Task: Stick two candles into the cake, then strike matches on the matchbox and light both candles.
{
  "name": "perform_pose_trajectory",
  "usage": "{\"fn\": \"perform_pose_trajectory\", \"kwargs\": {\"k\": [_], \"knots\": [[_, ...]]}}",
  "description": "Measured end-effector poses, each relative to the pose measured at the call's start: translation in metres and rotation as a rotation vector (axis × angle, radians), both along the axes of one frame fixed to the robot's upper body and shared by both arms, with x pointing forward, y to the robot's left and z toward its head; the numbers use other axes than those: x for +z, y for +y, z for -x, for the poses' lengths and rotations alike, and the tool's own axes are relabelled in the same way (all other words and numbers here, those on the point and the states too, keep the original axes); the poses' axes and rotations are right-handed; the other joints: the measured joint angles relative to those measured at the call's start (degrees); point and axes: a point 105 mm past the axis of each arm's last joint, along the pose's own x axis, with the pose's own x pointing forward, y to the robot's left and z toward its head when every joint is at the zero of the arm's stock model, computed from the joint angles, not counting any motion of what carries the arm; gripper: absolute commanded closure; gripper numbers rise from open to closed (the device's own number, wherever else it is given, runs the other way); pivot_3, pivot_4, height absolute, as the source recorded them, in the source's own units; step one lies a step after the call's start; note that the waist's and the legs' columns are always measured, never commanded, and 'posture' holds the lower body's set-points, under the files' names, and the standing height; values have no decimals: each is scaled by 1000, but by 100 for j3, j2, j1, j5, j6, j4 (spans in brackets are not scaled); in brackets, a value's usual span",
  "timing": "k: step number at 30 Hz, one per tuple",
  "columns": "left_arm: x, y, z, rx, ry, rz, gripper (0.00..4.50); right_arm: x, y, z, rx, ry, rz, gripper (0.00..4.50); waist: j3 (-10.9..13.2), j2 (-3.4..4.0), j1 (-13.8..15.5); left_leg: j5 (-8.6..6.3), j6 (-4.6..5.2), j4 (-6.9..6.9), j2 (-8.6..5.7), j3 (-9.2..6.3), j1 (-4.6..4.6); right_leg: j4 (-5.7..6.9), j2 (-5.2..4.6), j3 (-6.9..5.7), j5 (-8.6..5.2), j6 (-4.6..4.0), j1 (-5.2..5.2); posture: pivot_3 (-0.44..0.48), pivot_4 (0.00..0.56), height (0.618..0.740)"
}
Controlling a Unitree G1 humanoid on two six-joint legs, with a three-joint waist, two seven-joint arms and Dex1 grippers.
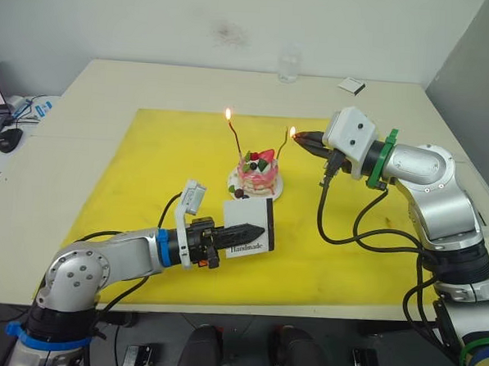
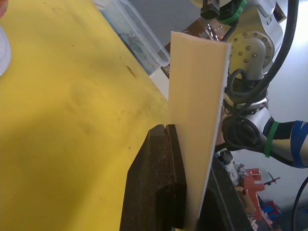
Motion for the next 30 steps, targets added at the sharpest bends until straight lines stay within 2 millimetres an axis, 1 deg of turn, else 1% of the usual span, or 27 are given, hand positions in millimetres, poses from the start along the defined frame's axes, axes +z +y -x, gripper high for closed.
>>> {"fn": "perform_pose_trajectory", "kwargs": {"k": [4, 7, 16, 30], "knots": [[0, 0, 0, -1, 2, 0, 4500, -2, 0, -8, -17, 7, -19, 4471, 0, 0, -1, 0, 0, 0, 0, 0, 0, 0, 0, -1, 0, 0, 0, 0, 150, 740], [0, 0, 0, 0, 2, 0, 4500, 3, 2, -10, -13, -8, -23, 4471, 0, 0, -1, 0, 0, -1, 1, -2, -1, 0, 0, -1, 0, 0, 0, 0, 150, 740], [-6, 1, 2, 15, 22, -10, 4500, 4, 5, -10, 0, -23, -24, 4471, 0, 0, -1, 0, 0, -1, 1, -2, -1, 0, -1, -2, 0, 0, 0, 0, 150, 740], [-4, 0, 3, 9, 26, 0, 4500, 4, 9, -9, 10, -29, -19, 4471, 0, 0, -1, 0, 0, -1, 1, -2, -1, -1, -1, -2, 0, 0, 0, 0, 150, 740]]}}
